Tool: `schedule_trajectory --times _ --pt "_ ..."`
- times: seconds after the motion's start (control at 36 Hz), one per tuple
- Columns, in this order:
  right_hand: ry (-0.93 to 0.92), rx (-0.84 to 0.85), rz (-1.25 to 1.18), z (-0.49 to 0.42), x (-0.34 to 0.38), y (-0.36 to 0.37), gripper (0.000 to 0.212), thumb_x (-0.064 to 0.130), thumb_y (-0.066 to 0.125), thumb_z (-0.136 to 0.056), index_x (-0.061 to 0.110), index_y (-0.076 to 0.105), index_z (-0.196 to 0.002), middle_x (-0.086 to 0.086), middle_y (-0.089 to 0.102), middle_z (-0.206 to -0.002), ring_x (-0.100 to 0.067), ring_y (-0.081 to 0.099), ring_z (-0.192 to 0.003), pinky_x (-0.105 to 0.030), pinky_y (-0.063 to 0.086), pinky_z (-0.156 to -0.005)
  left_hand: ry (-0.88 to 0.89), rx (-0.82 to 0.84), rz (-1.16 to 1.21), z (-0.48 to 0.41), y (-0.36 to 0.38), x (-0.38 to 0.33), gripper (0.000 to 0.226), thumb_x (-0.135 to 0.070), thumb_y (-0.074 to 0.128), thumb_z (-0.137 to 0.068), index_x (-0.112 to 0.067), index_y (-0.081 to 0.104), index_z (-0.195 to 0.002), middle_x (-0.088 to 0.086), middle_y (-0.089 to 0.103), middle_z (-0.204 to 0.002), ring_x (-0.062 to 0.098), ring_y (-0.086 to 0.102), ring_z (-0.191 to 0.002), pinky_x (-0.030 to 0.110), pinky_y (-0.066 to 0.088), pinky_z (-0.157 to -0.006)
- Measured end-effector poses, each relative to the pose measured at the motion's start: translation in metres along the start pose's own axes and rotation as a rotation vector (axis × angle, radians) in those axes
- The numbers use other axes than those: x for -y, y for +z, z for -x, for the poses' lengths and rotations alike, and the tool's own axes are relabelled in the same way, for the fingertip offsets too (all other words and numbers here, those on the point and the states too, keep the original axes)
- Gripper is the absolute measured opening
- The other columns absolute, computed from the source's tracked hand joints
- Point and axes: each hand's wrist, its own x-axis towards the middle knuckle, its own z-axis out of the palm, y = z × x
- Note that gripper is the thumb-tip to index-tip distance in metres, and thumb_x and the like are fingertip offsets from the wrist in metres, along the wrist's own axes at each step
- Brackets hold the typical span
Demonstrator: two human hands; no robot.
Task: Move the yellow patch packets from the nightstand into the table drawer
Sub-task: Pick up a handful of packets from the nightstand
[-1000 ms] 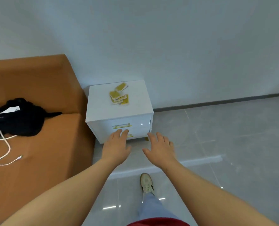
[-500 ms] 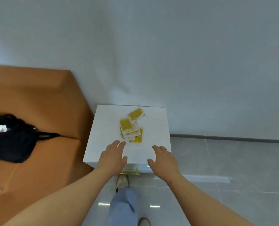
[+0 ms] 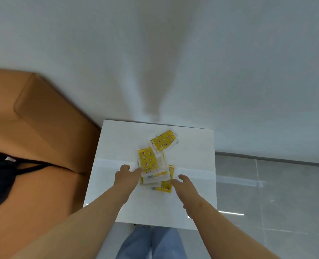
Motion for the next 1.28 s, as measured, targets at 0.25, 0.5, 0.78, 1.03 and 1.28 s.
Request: schedule_trajectory --times 0.25,0.5,0.78,1.03,1.28 --pt "-0.004 -0.233 -0.251 -0.093 0.049 -0.005 0.070 0.044 0.053 -0.090 0.009 0.026 -0.144 -0.012 0.041 -0.139 -0.026 0.047 -0.113 -0.041 0.036 -0.101 -0.129 -0.031 -0.070 -0.059 0.044 -0.015 0.086 -0.061 0.062 -0.075 -0.009 0.031 -0.136 0.017 0.033 -0.133 0.034 0.038 -0.125 0.044 0.034 -0.107" --pt "0.137 -0.328 -0.247 -0.155 0.085 0.011 0.088 0.056 0.072 -0.069 0.005 0.033 -0.129 -0.016 0.043 -0.129 -0.036 0.044 -0.119 -0.050 0.041 -0.100 -0.149 -0.125 -0.185 -0.083 0.060 -0.007 0.083 -0.055 0.073 -0.068 -0.009 0.032 -0.123 0.014 0.036 -0.125 0.031 0.041 -0.117 0.036 0.032 -0.101" --pt "0.104 -0.436 -0.083 -0.172 0.076 0.018 0.067 0.046 0.068 -0.078 0.004 0.041 -0.123 -0.016 0.048 -0.124 -0.033 0.048 -0.114 -0.041 0.040 -0.097 0.001 -0.129 -0.071 -0.093 0.054 0.016 0.064 -0.040 0.071 -0.078 -0.007 0.039 -0.123 0.016 0.036 -0.121 0.037 0.047 -0.108 0.043 0.044 -0.095" --pt "-0.027 -0.251 -0.516 -0.135 0.047 -0.012 0.012 0.012 0.064 -0.087 0.003 0.060 -0.081 -0.030 0.064 -0.106 -0.040 0.064 -0.092 -0.047 0.047 -0.098 0.069 -0.029 0.122 -0.096 0.041 0.031 0.027 -0.018 0.068 -0.083 -0.008 0.047 -0.096 0.016 0.046 -0.116 0.032 0.053 -0.098 0.036 0.046 -0.073" --pt "-0.061 -0.192 -0.270 -0.104 -0.015 0.018 0.023 0.013 0.071 -0.078 0.014 0.052 -0.066 -0.008 0.054 -0.074 -0.021 0.048 -0.065 -0.031 0.039 -0.062 0.148 -0.011 0.136 -0.081 0.025 0.044 0.022 -0.010 0.066 -0.084 -0.017 0.045 -0.084 0.004 0.054 -0.084 0.018 0.049 -0.070 0.027 0.038 -0.056"
